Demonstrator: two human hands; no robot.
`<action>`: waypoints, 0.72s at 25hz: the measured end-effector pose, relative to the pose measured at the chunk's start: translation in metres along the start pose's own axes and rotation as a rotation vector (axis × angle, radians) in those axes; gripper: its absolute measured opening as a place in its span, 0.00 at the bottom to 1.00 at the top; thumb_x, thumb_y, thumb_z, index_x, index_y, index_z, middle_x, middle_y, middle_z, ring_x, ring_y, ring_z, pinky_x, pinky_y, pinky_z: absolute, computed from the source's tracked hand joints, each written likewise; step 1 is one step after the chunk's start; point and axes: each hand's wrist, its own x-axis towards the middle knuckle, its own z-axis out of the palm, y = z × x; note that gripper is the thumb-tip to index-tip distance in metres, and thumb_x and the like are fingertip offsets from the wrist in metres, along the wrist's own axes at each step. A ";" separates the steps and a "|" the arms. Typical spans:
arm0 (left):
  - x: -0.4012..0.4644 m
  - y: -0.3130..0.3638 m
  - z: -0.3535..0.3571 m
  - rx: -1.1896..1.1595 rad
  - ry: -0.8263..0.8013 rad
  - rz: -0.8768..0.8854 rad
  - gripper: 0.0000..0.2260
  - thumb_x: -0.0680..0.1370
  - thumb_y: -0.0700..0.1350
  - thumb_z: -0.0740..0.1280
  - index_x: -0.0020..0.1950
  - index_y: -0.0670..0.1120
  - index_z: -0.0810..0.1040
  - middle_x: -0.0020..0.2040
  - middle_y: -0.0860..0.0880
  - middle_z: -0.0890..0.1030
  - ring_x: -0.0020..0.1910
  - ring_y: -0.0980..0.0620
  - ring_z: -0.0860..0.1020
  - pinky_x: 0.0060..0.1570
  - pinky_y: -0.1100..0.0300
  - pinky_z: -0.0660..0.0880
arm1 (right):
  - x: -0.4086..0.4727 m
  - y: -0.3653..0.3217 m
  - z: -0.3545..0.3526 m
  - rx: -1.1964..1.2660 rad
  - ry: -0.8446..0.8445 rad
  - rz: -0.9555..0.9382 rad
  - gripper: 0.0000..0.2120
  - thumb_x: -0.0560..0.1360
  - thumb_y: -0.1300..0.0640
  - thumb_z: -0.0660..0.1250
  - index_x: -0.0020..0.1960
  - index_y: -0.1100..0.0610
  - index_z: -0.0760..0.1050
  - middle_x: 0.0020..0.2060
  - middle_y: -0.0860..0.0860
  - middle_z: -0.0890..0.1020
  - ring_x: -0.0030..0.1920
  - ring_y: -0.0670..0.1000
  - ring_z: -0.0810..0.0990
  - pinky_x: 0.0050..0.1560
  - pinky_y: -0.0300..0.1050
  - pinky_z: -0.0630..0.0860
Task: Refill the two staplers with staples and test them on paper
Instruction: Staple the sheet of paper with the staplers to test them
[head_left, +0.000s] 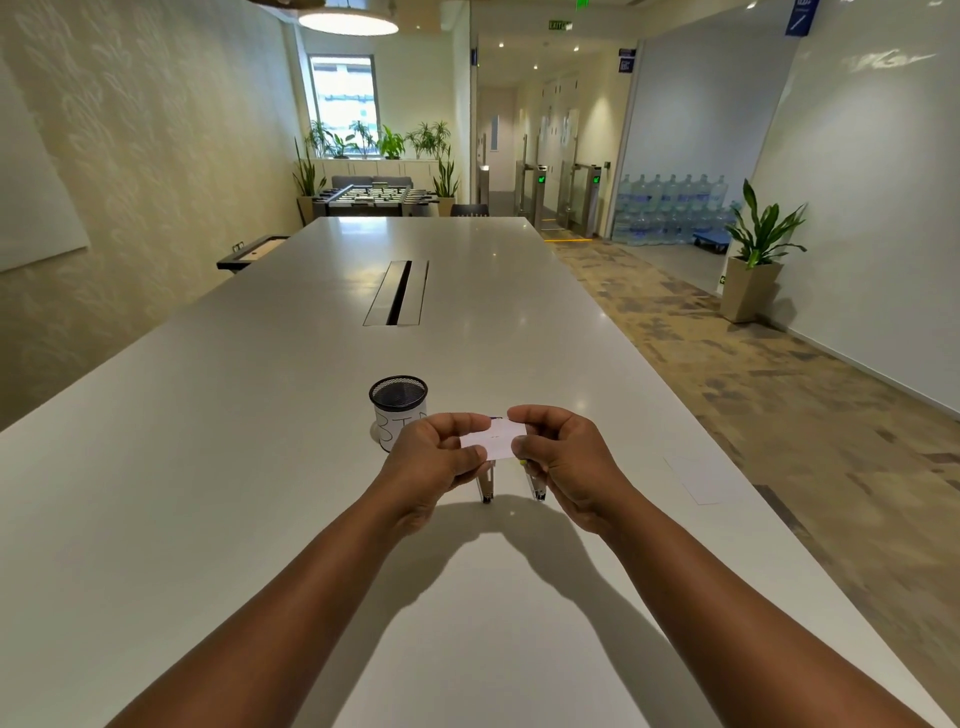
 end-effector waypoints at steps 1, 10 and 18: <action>0.000 -0.001 -0.003 0.059 -0.009 0.033 0.15 0.77 0.26 0.67 0.54 0.44 0.83 0.50 0.46 0.88 0.49 0.49 0.86 0.47 0.59 0.83 | 0.002 0.002 0.001 -0.001 0.000 0.005 0.17 0.73 0.73 0.68 0.56 0.58 0.81 0.39 0.51 0.86 0.33 0.49 0.77 0.34 0.40 0.73; 0.004 -0.016 -0.026 0.204 0.119 0.137 0.14 0.76 0.29 0.69 0.54 0.46 0.84 0.52 0.48 0.85 0.47 0.49 0.87 0.49 0.55 0.84 | 0.019 0.016 0.017 -0.154 0.048 -0.010 0.13 0.72 0.71 0.74 0.53 0.59 0.80 0.36 0.52 0.85 0.36 0.49 0.83 0.35 0.37 0.77; 0.014 -0.033 -0.057 0.228 0.351 0.117 0.16 0.72 0.35 0.77 0.54 0.44 0.74 0.37 0.42 0.86 0.39 0.43 0.87 0.37 0.57 0.82 | 0.037 0.028 0.037 -0.334 0.052 -0.029 0.10 0.67 0.70 0.76 0.40 0.57 0.82 0.31 0.52 0.82 0.35 0.52 0.80 0.42 0.50 0.80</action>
